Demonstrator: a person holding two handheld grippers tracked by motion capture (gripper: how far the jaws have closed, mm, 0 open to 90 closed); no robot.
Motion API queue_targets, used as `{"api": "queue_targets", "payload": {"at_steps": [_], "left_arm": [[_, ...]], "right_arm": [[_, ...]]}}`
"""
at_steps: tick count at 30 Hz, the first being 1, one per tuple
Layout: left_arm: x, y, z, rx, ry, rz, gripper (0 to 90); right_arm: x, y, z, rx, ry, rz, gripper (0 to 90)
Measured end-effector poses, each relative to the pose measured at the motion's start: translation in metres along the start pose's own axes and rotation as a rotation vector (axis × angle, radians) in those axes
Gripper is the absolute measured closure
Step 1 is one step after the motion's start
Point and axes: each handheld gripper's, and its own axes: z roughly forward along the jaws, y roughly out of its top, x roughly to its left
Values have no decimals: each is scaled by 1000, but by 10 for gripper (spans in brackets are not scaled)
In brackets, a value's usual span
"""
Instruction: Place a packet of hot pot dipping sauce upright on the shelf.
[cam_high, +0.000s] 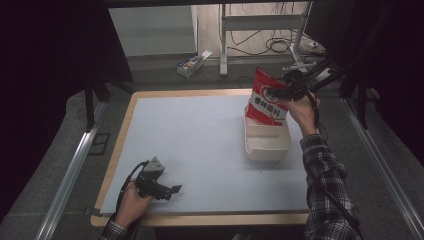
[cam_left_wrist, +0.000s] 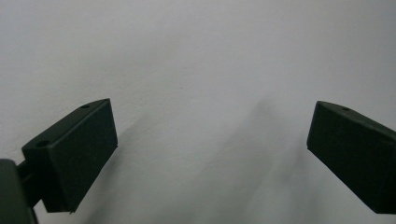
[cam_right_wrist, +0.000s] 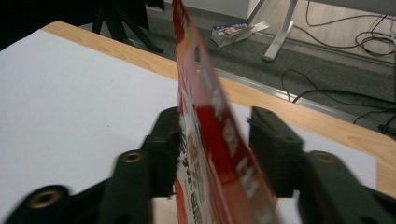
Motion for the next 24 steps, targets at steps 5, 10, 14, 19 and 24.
{"api": "queue_targets", "payload": {"at_steps": [5, 10, 14, 19, 24], "left_arm": [[0, 1, -1, -4, 3, -1, 25], [-1, 1, -2, -11, 7, 2, 30], [-2, 2, -3, -17, 9, 4, 37], [-2, 3, -3, -3, -4, -12, 49], [-3, 3, -3, 0, -14, -15, 58]], "right_arm": [[2, 2, -4, -9, 35, -18, 254], [2, -1, -9, -16, 58, -23, 201], [1, -6, -13, -15, 89, -13, 158], [2, -11, -15, 2, 88, -22, 142], [1, -17, -18, 7, 95, -20, 132]]}}
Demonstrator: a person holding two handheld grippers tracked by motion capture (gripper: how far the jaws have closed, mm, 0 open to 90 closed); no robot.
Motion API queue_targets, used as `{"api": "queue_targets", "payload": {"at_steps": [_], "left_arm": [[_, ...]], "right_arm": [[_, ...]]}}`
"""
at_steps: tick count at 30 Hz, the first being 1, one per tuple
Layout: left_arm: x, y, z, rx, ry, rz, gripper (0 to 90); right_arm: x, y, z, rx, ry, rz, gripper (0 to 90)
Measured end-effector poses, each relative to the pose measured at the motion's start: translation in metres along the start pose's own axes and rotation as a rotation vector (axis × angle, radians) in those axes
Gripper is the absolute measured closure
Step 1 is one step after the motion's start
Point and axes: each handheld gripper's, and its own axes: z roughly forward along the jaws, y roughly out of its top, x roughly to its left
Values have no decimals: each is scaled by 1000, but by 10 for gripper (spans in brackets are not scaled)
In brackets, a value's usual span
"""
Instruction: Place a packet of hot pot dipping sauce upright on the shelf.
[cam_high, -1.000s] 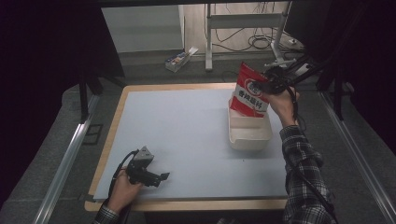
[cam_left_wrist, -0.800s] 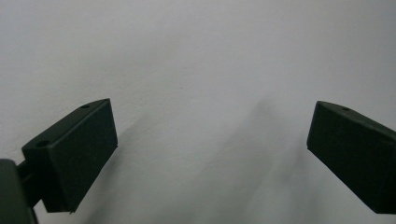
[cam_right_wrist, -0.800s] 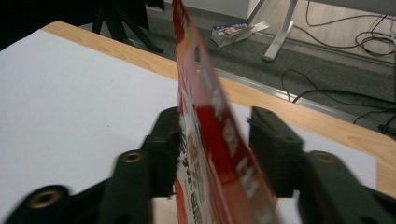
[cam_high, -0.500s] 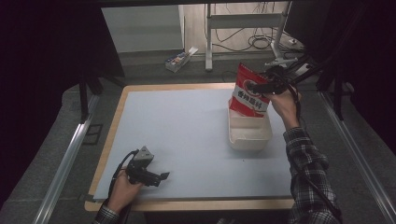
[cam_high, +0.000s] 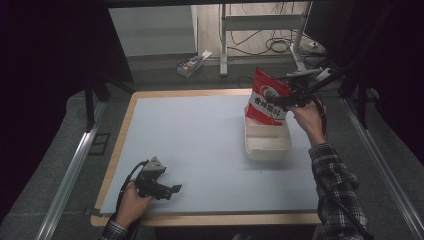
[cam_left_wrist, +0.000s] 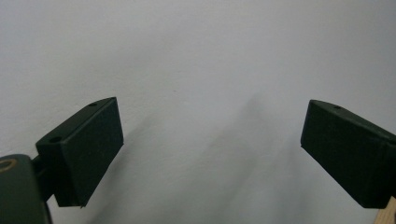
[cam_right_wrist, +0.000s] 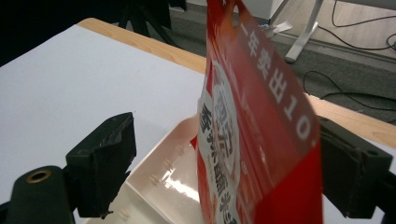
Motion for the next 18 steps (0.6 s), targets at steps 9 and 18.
{"api": "queue_targets", "payload": {"at_steps": [9, 18], "left_arm": [[-1, 0, 1, 2, 6, 9, 59], [-1, 0, 1, 1, 12, 14, 61]], "right_arm": [[-3, -8, -8, 8, -9, 2, 123], [-1, -14, -17, 3, 2, -2, 104]]}}
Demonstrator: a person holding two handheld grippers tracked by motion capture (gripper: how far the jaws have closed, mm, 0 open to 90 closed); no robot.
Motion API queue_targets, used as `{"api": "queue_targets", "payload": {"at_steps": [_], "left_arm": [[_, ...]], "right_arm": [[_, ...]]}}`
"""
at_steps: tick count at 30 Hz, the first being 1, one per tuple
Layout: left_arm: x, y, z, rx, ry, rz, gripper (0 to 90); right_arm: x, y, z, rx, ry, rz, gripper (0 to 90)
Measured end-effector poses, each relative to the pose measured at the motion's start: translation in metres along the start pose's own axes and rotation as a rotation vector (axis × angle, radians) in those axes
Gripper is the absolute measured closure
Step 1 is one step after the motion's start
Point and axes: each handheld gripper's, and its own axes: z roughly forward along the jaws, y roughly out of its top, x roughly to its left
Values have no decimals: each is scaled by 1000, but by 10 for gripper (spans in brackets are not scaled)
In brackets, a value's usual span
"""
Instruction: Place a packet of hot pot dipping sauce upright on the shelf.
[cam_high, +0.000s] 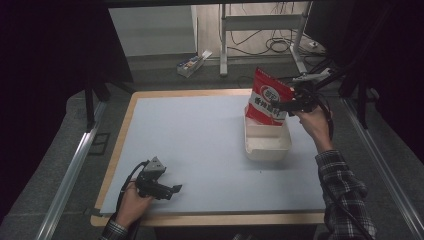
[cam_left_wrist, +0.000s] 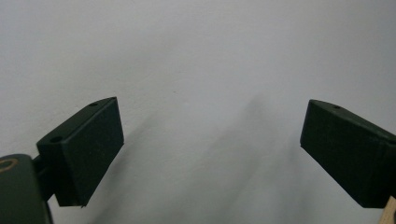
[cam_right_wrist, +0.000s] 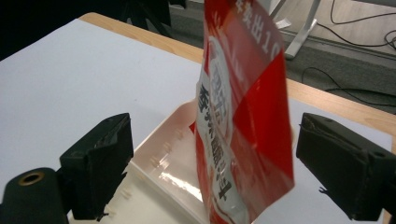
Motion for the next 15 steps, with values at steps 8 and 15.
{"api": "queue_targets", "payload": {"at_steps": [8, 15], "left_arm": [[1, 0, -2, -24, -19, -27, 63], [0, 1, -2, -36, -38, -34, 64]], "right_arm": [[7, -5, -12, 4, 2, -27, 75], [10, -14, -22, 11, 21, -13, 43]]}}
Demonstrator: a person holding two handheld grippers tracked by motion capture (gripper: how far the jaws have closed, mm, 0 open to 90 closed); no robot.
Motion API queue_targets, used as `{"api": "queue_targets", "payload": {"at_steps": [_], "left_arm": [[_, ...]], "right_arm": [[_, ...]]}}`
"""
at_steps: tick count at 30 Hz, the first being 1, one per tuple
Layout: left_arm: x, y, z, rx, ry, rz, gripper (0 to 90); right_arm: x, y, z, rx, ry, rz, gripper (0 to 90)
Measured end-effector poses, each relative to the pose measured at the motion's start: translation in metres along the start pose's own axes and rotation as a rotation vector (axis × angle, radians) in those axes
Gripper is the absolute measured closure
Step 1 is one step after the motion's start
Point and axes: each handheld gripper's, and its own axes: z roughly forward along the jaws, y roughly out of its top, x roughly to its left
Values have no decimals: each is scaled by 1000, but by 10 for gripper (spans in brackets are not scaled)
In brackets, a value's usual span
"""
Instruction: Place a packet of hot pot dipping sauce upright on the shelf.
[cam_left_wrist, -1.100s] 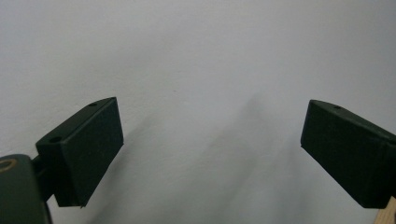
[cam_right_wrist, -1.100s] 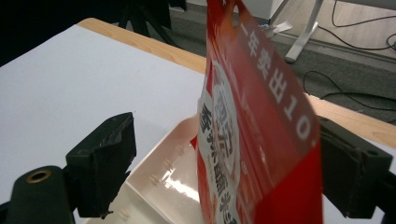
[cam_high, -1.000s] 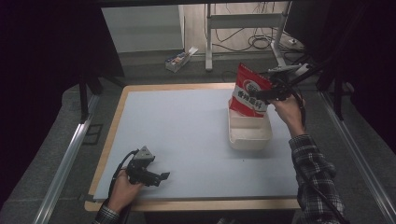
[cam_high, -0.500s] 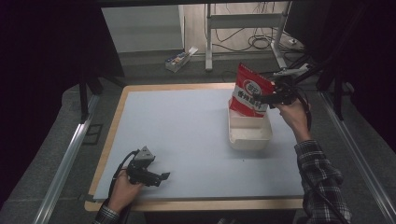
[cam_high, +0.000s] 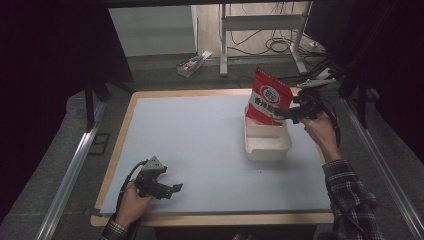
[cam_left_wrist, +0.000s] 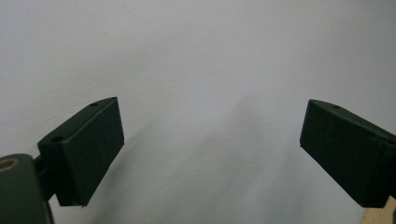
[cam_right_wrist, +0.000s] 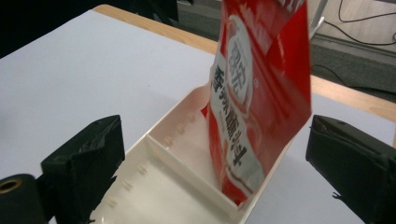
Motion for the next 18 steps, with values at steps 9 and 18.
{"api": "queue_targets", "payload": {"at_steps": [9, 18], "left_arm": [[-1, 0, 0, -1, 7, 15, 66], [-2, 0, 1, -3, 9, 28, 64]], "right_arm": [[9, -13, -8, -6, 12, 16, 14], [28, -29, -14, 10, 3, -8, 3]]}}
